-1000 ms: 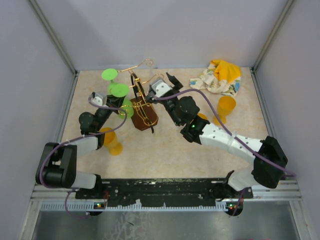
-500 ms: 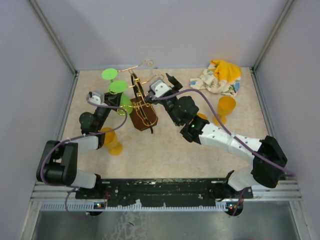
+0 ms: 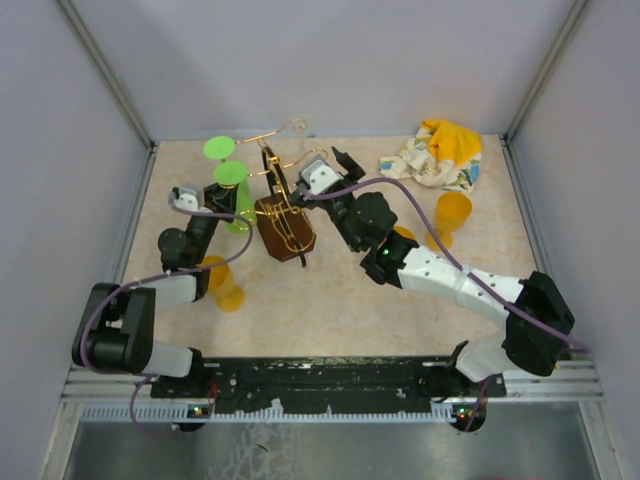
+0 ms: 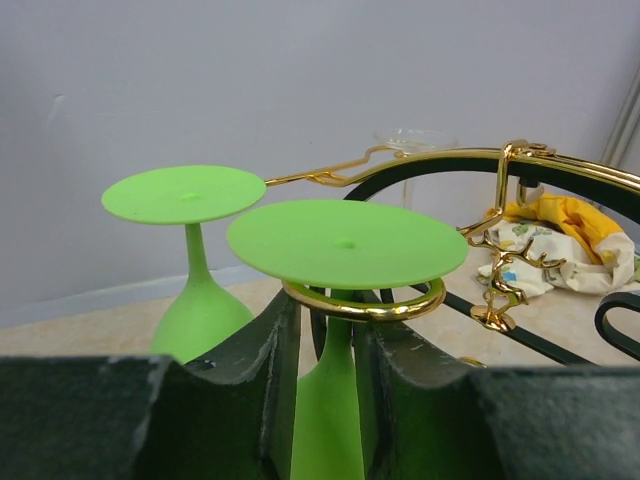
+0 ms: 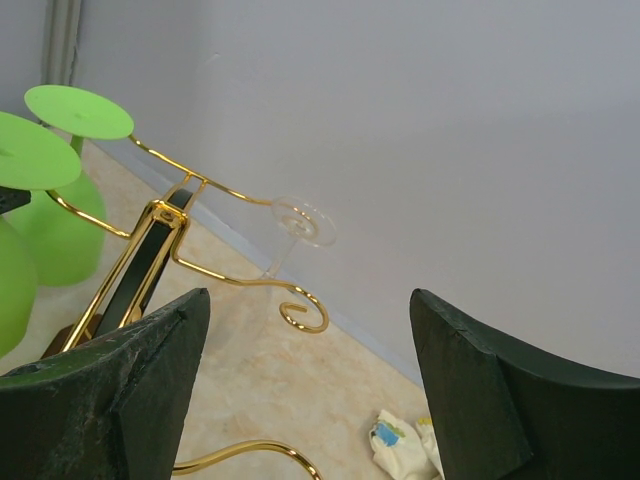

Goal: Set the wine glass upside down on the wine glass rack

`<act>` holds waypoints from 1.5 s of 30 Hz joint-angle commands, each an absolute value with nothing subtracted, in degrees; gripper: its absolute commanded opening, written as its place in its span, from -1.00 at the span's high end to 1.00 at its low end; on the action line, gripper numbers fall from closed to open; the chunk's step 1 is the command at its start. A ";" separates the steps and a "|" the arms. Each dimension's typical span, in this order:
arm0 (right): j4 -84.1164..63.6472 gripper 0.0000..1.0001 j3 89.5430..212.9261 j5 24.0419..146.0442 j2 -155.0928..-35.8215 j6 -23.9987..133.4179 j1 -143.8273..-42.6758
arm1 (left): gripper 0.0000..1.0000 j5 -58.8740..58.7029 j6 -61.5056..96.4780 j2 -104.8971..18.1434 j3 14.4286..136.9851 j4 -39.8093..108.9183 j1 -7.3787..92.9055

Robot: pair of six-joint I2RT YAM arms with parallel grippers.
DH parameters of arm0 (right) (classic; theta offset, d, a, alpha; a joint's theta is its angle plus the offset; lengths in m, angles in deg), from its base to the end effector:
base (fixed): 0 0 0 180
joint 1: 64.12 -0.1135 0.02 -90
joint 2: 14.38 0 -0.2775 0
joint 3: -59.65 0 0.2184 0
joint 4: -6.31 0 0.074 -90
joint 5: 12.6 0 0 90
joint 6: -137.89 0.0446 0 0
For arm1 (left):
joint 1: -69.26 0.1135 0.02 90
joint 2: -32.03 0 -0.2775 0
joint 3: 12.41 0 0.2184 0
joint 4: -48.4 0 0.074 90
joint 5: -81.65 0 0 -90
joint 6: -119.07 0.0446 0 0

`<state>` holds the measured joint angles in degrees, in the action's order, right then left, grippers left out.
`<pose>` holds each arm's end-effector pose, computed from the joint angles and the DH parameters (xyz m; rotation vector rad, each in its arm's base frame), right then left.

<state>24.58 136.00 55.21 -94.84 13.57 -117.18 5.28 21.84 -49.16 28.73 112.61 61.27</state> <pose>0.1959 0.2326 0.3997 -0.6622 1.1676 0.0202 0.2478 -0.0454 0.2952 0.2199 1.1486 -0.3715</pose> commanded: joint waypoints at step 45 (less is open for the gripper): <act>16.66 -0.53 144.36 58.87 -94.03 21.13 -116.88 | 0.27 6.82 24.46 -19.58 22.19 88.54 62.17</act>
